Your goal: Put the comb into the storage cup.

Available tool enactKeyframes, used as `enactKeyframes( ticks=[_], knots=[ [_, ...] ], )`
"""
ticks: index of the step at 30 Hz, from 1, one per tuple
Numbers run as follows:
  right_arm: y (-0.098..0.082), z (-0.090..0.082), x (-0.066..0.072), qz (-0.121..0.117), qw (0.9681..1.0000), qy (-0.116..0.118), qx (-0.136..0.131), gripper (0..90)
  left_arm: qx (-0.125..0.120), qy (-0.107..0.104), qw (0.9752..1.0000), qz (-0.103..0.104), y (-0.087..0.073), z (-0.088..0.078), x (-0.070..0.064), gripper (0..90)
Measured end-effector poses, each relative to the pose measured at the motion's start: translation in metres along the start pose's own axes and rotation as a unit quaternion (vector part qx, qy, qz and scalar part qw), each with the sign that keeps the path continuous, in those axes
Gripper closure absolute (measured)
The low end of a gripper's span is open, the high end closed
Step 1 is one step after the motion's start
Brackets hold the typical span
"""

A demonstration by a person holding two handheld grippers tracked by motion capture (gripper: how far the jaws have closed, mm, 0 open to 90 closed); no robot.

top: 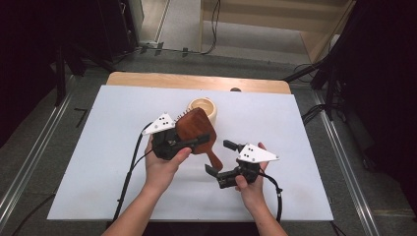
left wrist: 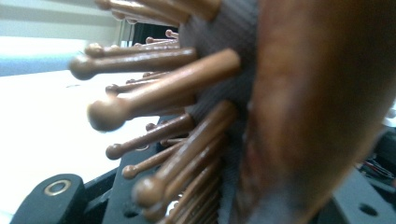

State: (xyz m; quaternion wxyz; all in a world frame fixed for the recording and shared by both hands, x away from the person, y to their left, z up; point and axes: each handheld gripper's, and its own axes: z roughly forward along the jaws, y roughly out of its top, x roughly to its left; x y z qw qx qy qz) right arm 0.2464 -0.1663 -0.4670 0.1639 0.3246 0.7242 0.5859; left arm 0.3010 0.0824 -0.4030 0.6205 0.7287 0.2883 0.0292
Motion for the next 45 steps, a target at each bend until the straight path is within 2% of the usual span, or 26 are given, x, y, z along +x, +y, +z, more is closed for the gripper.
enactKeyframes(
  ticks=[3, 4, 5, 6, 12, 22, 33, 35, 45],
  knots=[
    [-0.007, -0.009, -0.010, 0.004, 0.9997, -0.023, -0.003, 0.0, 0.001, 0.001, 1.0000, -0.001, 0.002, -0.001, 0.002, 58.1],
    [-0.007, -0.009, -0.010, 0.004, 0.9997, -0.023, -0.003, 0.0, 0.000, 0.003, 1.0000, 0.000, 0.002, -0.002, 0.003, 58.1],
    [-0.009, -0.011, -0.011, 0.000, 0.9997, -0.026, -0.004, 0.0, 0.001, 0.006, 1.0000, -0.001, 0.003, -0.003, 0.003, 58.1],
    [-0.010, -0.016, -0.013, -0.010, 0.9991, -0.040, -0.008, 0.0, -0.001, 0.006, 1.0000, -0.001, 0.003, -0.004, 0.004, 58.1],
    [-0.015, -0.027, -0.019, -0.012, 0.9980, -0.059, -0.015, 0.0, -0.003, 0.011, 0.9999, 0.003, 0.007, -0.007, 0.007, 58.1],
    [-0.025, -0.044, -0.030, -0.018, 0.9973, -0.068, -0.020, 0.0, -0.009, 0.019, 0.9998, 0.006, 0.012, -0.013, 0.010, 58.1],
    [-0.035, -0.067, -0.042, -0.009, 0.9958, -0.088, -0.023, 0.0, -0.009, 0.027, 0.9995, 0.011, 0.017, -0.017, 0.016, 58.1],
    [-0.039, -0.073, -0.046, -0.009, 0.9949, -0.098, -0.022, 0.0, -0.012, 0.027, 0.9995, 0.010, 0.018, -0.016, 0.017, 58.1],
    [-0.046, -0.092, -0.053, -0.002, 0.9939, -0.109, -0.020, 0.0, -0.017, 0.033, 0.9993, 0.010, 0.027, -0.017, 0.022, 58.0]
  ],
)
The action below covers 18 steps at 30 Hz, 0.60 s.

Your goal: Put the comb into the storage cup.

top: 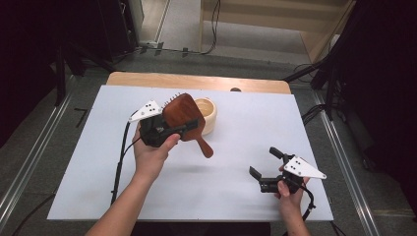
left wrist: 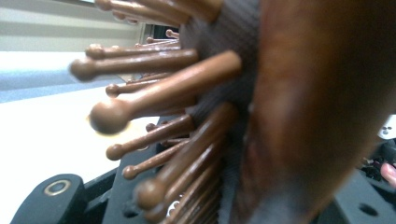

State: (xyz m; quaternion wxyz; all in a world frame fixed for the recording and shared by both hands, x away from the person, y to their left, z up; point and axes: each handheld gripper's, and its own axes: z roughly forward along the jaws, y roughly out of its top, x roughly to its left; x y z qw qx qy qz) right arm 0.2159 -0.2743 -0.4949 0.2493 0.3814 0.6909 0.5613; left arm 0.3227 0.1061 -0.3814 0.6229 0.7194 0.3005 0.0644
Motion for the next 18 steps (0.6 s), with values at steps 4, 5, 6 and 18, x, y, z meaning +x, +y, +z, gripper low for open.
enactKeyframes(
  ticks=[4, 5, 6, 18],
  knots=[
    [-0.006, -0.007, -0.006, 0.003, 0.9999, -0.006, 0.008, 0.0, -0.001, 0.001, 1.0000, 0.002, 0.004, 0.000, 0.002, 58.0],
    [-0.006, -0.007, -0.006, 0.003, 0.9999, -0.006, 0.008, 0.0, -0.002, 0.002, 1.0000, 0.003, 0.005, 0.001, 0.003, 58.0],
    [-0.007, -0.008, -0.006, 0.003, 0.9999, -0.007, 0.009, 0.0, -0.003, 0.003, 1.0000, 0.004, 0.006, 0.001, 0.003, 58.0],
    [-0.014, -0.022, -0.014, 0.006, 0.9998, -0.011, 0.012, 0.0, -0.005, 0.014, 0.9998, 0.010, 0.015, 0.002, 0.009, 57.8]
  ],
)
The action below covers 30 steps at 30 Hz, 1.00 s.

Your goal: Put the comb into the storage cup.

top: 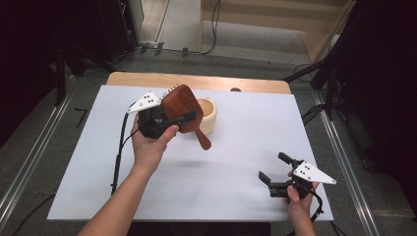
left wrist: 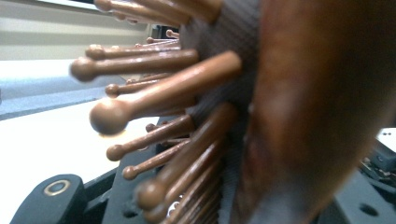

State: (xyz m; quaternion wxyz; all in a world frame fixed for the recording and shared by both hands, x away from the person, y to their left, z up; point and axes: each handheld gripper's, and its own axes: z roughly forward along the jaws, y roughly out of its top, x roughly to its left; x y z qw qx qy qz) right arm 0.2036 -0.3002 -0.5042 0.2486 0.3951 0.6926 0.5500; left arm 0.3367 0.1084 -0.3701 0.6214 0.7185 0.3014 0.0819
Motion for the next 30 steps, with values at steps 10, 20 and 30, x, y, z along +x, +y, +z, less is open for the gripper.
enactKeyframes(
  ticks=[10, 20, 30],
  knots=[
    [-0.005, -0.012, -0.007, 0.004, 0.9999, -0.010, 0.005, 0.0, -0.004, 0.006, 1.0000, 0.004, 0.008, 0.001, 0.005, 57.8],
    [-0.008, -0.017, -0.013, 0.011, 0.9998, -0.014, 0.001, 0.0, -0.015, 0.011, 0.9998, 0.003, 0.015, 0.002, 0.010, 57.8],
    [-0.009, -0.016, -0.014, 0.018, 0.9998, -0.012, 0.000, 0.0, -0.016, 0.016, 0.9997, 0.008, 0.023, 0.002, 0.015, 57.6]
  ],
)
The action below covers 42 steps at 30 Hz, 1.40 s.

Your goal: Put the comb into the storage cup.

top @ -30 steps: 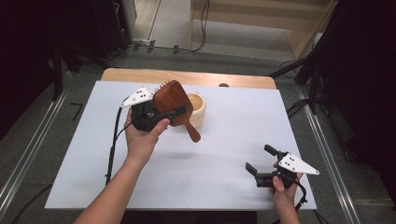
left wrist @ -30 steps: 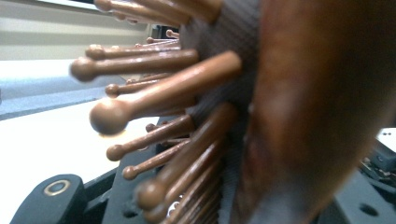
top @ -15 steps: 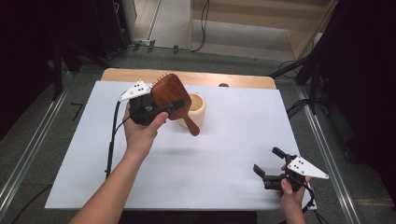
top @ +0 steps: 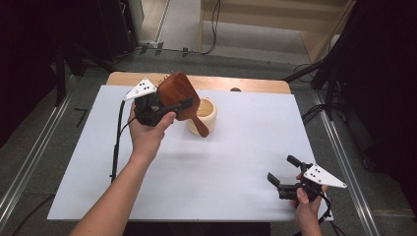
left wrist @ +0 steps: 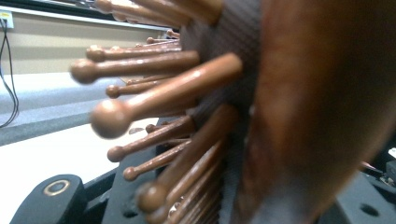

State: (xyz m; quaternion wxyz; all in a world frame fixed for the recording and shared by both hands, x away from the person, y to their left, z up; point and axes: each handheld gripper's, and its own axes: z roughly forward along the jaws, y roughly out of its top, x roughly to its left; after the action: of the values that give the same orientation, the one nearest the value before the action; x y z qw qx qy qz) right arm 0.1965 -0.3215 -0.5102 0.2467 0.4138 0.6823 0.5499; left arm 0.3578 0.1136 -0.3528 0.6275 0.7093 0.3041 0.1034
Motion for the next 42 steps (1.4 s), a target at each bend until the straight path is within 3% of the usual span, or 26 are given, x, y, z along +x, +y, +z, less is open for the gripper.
enactKeyframes(
  ticks=[37, 42],
  knots=[
    [-0.001, 0.002, 0.002, -0.009, 1.0000, 0.003, 0.002, 0.0, -0.004, 0.028, 0.9996, 0.009, 0.030, 0.013, 0.014, 57.4],
    [-0.002, 0.002, 0.001, -0.009, 1.0000, 0.003, -0.001, 0.0, -0.008, 0.029, 0.9996, -0.001, 0.031, 0.017, 0.020, 57.5]
  ],
)
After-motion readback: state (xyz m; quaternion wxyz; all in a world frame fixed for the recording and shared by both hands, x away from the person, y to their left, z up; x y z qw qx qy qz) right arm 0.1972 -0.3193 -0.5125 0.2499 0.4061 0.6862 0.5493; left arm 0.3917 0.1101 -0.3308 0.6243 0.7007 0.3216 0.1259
